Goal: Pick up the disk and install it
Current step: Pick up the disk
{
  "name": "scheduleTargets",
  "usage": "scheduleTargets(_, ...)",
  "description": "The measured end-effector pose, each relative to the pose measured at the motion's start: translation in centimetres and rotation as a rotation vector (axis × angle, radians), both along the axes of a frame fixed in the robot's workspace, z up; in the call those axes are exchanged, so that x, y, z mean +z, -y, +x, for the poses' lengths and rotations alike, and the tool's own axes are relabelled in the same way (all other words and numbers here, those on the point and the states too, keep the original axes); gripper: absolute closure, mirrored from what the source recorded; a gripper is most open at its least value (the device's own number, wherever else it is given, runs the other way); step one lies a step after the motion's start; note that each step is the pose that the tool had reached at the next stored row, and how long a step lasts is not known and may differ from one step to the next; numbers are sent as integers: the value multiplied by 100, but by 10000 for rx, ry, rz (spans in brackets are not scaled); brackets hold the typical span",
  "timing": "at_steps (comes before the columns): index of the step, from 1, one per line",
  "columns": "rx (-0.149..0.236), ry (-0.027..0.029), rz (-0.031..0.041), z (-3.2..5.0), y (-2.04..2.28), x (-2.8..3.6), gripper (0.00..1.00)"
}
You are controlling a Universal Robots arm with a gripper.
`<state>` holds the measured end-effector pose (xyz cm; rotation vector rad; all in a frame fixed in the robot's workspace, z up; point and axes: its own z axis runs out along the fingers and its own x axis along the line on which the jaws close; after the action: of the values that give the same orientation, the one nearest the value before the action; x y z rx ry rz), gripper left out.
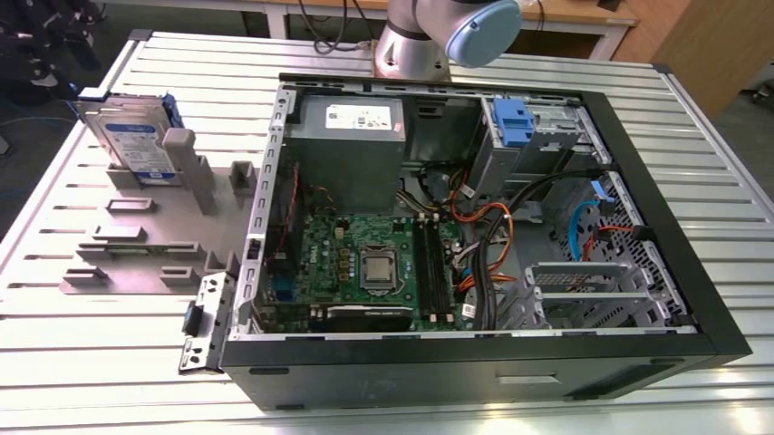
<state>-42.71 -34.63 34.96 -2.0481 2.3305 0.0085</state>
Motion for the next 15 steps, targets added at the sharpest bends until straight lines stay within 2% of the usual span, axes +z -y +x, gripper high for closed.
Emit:
scheduleTargets(7,45,-37,-15,3,-12,-45,41)
scheduleTargets(15,64,-44,-14,3,-18,-48,41)
